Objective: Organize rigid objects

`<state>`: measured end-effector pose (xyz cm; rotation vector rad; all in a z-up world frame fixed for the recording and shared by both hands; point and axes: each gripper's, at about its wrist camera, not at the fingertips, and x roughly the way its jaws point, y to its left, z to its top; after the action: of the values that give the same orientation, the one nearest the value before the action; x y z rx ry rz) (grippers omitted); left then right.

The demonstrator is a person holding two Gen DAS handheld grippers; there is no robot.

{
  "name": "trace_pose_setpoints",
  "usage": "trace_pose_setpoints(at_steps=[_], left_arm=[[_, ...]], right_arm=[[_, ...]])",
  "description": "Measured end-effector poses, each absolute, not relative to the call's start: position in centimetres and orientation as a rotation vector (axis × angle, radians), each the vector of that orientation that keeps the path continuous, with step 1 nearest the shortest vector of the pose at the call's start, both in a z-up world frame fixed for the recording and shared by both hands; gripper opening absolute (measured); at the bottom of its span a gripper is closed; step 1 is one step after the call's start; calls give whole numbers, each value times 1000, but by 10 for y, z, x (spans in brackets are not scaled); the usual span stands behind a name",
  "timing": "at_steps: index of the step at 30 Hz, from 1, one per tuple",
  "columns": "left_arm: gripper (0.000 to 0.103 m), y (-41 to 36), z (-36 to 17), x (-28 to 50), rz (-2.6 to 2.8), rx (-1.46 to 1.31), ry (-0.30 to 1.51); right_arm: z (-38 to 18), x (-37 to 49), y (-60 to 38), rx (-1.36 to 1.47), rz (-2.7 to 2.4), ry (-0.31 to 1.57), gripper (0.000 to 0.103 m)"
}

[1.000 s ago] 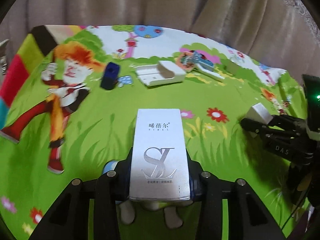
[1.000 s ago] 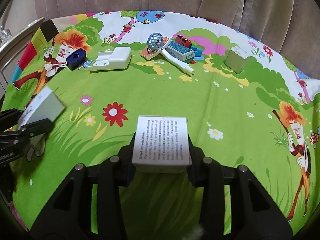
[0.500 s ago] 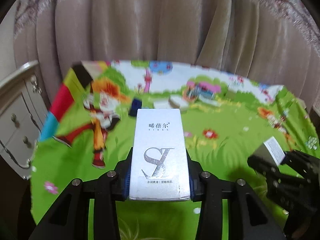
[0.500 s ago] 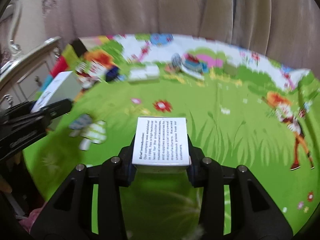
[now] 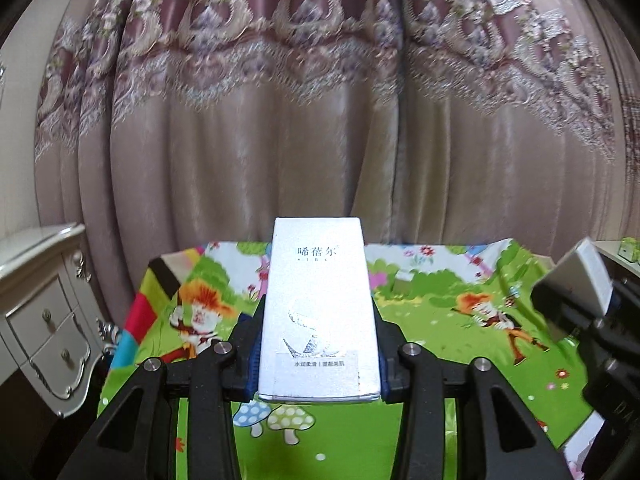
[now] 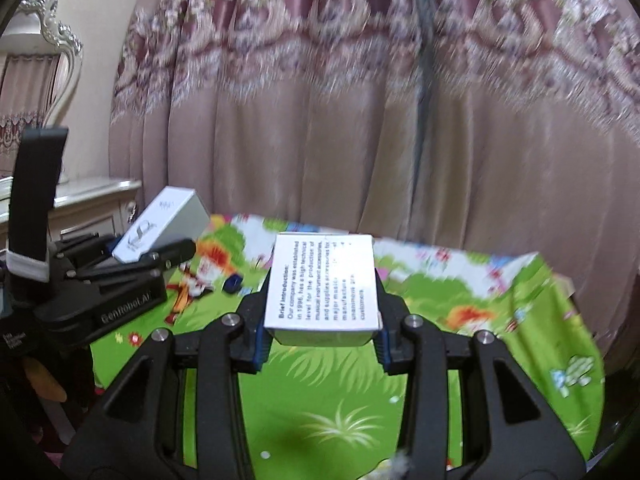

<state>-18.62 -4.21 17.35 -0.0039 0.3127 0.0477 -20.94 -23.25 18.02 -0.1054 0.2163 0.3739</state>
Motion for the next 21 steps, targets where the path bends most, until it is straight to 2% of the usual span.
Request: trace_pose_setpoints(at_steps=[9,21], left_arm=[[43,-65,192,-210,7,26,240],[43,-103,194,-224,-83,76,241]], right_arm=[[203,-244,-251,-127,334,109,45],[198,-262,-294,-109,249,119,45]])
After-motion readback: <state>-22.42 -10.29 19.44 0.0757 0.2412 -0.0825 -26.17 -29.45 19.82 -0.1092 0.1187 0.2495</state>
